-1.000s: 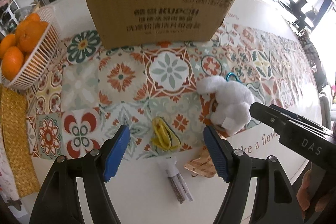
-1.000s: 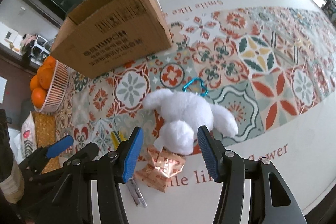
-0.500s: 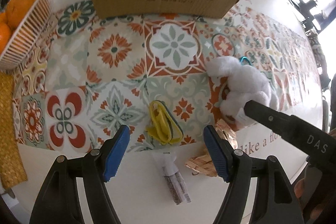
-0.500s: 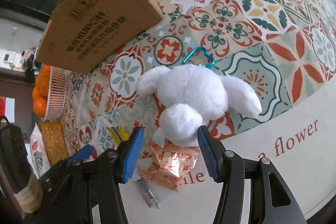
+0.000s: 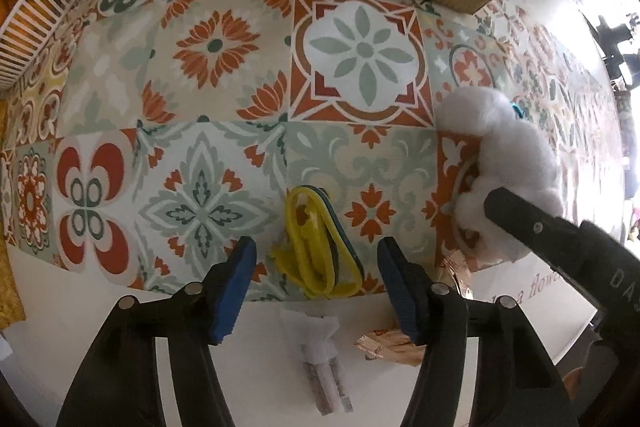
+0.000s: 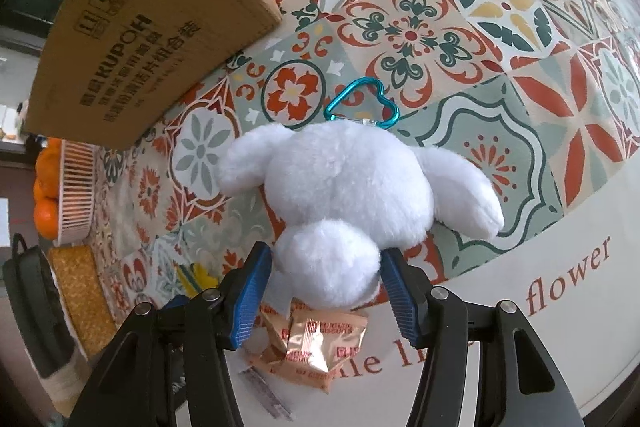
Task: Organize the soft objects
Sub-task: 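Grasp the yellow cable with the left tool while the right tool grasps the white bunny, then carry the yellow cable and white bunny with both tools over the box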
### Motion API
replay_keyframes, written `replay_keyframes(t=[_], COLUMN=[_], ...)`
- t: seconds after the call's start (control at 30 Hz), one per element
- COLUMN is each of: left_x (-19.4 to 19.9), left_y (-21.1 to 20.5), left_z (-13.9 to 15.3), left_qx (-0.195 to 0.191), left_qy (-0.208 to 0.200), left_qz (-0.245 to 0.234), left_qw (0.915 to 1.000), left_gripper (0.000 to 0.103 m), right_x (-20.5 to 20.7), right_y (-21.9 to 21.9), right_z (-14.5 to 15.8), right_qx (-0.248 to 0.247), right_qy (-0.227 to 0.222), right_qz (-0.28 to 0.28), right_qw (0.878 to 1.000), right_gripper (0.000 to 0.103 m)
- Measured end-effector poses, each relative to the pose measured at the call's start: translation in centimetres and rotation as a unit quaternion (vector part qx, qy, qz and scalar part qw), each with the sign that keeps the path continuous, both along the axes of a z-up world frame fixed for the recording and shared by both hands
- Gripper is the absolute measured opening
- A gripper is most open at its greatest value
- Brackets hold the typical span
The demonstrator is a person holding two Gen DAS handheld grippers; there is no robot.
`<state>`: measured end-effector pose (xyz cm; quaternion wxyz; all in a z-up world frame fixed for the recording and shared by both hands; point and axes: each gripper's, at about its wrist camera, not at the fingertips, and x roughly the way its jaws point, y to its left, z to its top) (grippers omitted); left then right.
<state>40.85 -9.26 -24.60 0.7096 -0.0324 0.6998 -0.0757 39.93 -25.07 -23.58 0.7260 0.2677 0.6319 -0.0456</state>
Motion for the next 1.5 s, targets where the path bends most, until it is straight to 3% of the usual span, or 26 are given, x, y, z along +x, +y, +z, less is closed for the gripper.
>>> replay_keyframes(t=[0.23,0.57,0.63,1.0,1.5], left_x=[0.6,-0.1,-0.3,-1.4,-1.7], left_y=[-0.6,3.3,3.7,4.5,4.9], left_z=[-0.2,0.4,0.8,2.0,8.6], left_qx=[0.01,-0.054,-0.058,-0.073,-0.076], left_qy=[-0.019,-0.024,-0.032,-0.064,-0.149], left_qz=[-0.001,0.019,0.019,0.014,0.017], left_qw=[0.9998,0.9981,0.9976,0.9952,0.9858], left_gripper=[0.044,0.037,0.022,0.022,0.022], right_x=[0.5,-0.1,-0.3,-0.6,-1.2], right_y=[0.3,2.0,2.2,3.1,3.3], right_z=[-1.3,-0.6,-0.3,1.9,6.2], right_qx=[0.008,-0.031,-0.035,-0.055,-0.063], right_qy=[0.011,-0.01,-0.016,-0.052,-0.112], right_qz=[0.002,0.046,0.052,0.073,0.082], right_qw=[1.0,0.998,0.998,0.994,0.988], right_gripper=[0.058,0.052,0.051,0.051,0.051])
